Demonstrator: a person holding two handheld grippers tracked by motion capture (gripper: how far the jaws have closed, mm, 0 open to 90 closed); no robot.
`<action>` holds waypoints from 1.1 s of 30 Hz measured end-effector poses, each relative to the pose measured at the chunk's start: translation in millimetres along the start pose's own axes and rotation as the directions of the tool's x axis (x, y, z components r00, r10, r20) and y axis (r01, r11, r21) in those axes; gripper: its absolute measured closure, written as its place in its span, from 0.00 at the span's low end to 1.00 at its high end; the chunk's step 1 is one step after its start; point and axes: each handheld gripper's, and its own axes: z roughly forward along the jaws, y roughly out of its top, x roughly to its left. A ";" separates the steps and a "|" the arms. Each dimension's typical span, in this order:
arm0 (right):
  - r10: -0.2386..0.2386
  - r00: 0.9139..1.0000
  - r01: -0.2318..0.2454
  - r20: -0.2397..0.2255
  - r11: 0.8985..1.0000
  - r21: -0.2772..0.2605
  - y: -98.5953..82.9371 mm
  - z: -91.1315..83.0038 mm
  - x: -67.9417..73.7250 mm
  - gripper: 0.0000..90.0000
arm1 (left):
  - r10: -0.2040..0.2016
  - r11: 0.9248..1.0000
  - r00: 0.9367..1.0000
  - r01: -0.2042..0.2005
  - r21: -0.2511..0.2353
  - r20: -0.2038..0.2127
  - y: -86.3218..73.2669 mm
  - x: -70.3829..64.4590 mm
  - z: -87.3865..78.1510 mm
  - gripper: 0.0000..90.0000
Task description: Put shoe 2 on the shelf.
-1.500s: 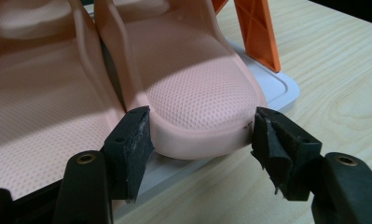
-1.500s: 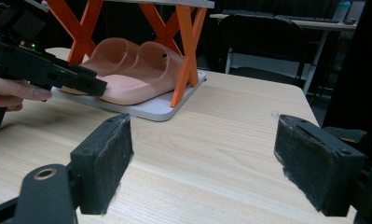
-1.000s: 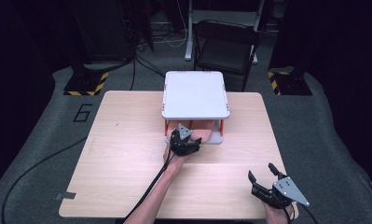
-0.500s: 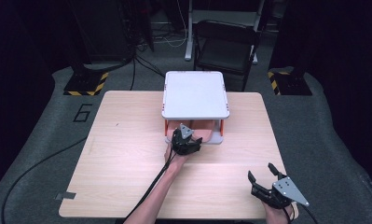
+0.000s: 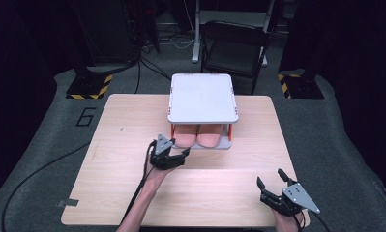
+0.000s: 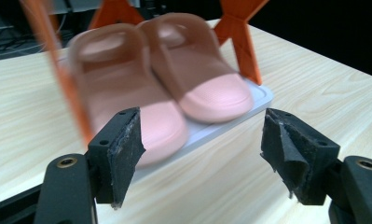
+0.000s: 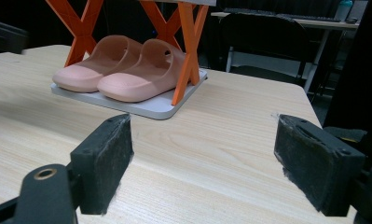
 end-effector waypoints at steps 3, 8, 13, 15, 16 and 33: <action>-0.005 1.000 0.005 -0.005 1.000 0.007 -0.4 0.1 0.0 0.21 | -0.017 1.000 1.000 0.016 -0.024 -0.016 -8.3 11.2 -24.3 0.32; 0.000 1.000 0.000 -0.002 1.000 0.011 -1.1 0.5 0.1 0.21 | -0.015 0.997 0.998 0.010 -0.076 -0.063 -24.9 31.1 -66.3 0.30; -0.001 1.000 0.001 0.002 1.000 0.007 -1.3 -1.1 -0.5 0.21 | -0.025 0.996 0.994 0.016 -0.087 -0.106 -47.5 53.5 -103.7 0.27; 0.005 1.000 -0.005 0.003 1.000 0.005 -1.3 -1.6 -0.9 0.21 | -0.026 0.996 0.991 0.014 -0.092 -0.131 -57.1 60.1 -115.5 0.27; 0.006 1.000 -0.006 0.008 1.000 0.005 -1.4 -2.0 -1.3 0.21 | -0.021 0.996 0.989 0.009 -0.088 -0.145 -61.7 62.9 -120.7 0.27; -0.003 1.000 0.003 -0.004 1.000 0.021 -3.5 0.2 2.6 0.21 | -0.080 0.984 0.963 0.036 -0.173 -0.256 -94.2 77.7 -149.1 0.25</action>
